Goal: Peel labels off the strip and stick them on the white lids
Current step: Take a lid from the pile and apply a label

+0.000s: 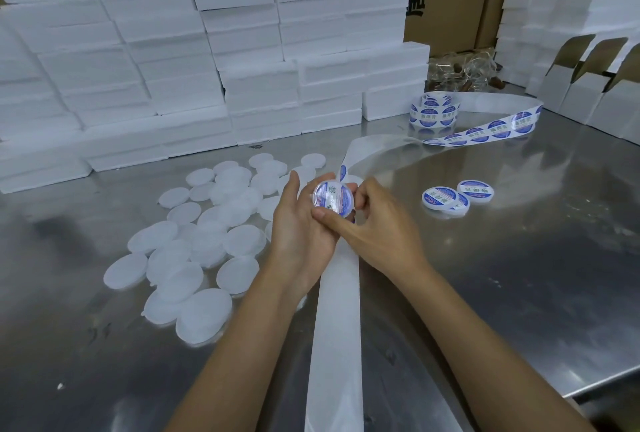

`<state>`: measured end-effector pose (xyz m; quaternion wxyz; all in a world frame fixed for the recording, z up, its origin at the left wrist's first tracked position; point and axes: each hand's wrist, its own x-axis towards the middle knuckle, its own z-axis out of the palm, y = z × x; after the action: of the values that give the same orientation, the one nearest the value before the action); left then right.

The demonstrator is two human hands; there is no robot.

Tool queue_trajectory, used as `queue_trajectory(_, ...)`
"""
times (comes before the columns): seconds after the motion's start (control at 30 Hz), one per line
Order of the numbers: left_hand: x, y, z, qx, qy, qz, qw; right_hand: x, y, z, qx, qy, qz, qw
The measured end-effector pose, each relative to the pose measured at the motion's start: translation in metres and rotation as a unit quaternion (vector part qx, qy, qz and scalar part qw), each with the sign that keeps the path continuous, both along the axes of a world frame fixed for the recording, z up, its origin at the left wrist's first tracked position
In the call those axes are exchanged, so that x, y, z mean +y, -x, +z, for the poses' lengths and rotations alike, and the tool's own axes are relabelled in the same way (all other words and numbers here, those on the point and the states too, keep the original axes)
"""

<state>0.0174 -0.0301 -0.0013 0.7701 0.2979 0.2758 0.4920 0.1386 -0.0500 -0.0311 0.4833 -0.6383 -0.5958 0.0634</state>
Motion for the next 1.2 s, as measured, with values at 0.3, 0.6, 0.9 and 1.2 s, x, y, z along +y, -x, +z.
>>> queue_trajectory(0.3, -0.004, -0.004, 0.002, 0.000, -0.035, -0.047, 0.998, 0.004, -0.005, -0.006, -0.027, -0.033, -0.018, 0.999)
queue_trajectory(0.6, 0.004, 0.014, -0.005, 0.332, -0.280, 0.012, 0.901, 0.013, -0.015, -0.012, 0.071, -0.027, 0.004, 0.997)
queue_trajectory(0.9, 0.004, 0.015, -0.002, 0.286, -0.201, 0.114, 0.930, 0.007, -0.011, -0.005, 0.000, 0.017, 0.037, 0.999)
queue_trajectory(1.2, 0.007, 0.016, -0.003, 0.296, -0.181, 0.114, 0.931, 0.003, -0.008, -0.006, -0.073, 0.040, 0.021, 0.996)
